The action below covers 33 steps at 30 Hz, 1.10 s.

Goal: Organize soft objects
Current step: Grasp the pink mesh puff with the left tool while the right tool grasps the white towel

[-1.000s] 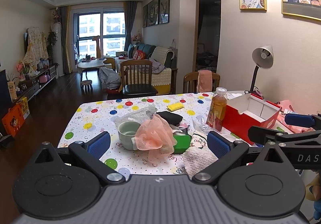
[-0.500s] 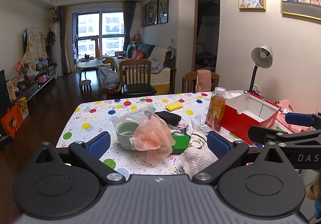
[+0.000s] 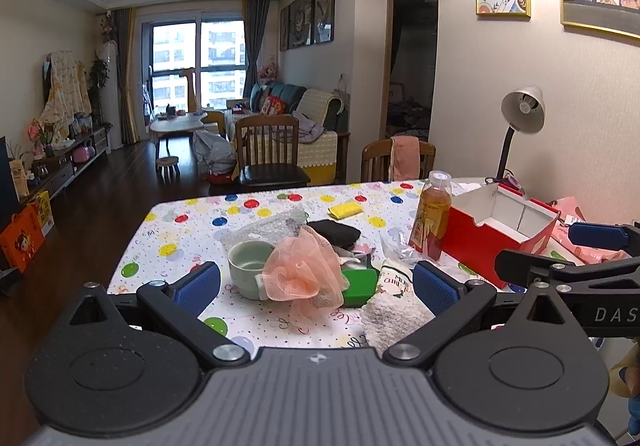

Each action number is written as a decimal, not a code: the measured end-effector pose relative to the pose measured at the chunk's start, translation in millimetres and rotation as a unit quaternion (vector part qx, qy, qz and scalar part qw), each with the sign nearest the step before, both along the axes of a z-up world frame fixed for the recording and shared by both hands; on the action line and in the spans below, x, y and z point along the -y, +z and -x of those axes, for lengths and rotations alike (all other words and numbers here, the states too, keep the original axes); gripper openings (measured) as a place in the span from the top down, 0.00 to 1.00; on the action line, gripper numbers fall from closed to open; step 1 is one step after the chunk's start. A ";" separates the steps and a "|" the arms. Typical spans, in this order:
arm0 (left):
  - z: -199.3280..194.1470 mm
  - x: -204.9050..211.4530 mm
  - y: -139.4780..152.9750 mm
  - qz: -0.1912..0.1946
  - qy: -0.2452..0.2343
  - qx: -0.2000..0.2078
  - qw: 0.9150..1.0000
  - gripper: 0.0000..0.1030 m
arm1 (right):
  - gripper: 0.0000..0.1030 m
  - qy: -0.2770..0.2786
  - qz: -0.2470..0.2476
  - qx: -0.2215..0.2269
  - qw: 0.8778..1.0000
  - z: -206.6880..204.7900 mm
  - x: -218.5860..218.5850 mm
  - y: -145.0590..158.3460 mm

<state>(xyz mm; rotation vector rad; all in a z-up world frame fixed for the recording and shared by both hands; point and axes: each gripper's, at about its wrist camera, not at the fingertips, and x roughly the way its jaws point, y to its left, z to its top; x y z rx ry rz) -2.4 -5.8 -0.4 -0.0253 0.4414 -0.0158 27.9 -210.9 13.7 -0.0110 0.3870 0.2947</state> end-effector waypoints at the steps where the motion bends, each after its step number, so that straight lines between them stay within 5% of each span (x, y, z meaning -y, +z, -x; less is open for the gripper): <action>1: -3.3 -0.2 -0.7 0.002 -0.002 -0.003 1.000 0.00 | 0.00 0.001 0.002 0.000 1.000 -1.3 -1.5 -0.2; 6: -15.6 -4.8 -5.6 0.014 -0.010 -0.002 1.000 0.00 | 0.00 0.008 0.013 -0.006 1.000 -9.3 -12.9 -4.7; 18: -75.3 -0.7 -33.6 -0.036 -0.021 0.007 0.999 0.00 | 0.00 0.030 0.025 -0.038 0.998 -55.2 -10.8 -30.4; 23: -116.6 -4.8 -55.1 -0.021 -0.017 -0.026 0.999 0.00 | 0.02 0.042 0.037 -0.074 0.996 -74.8 -10.7 -53.3; 33: -182.8 8.6 -92.6 -0.052 0.000 -0.069 0.996 0.00 | 0.04 0.084 0.084 -0.125 0.985 -107.2 -19.0 -101.3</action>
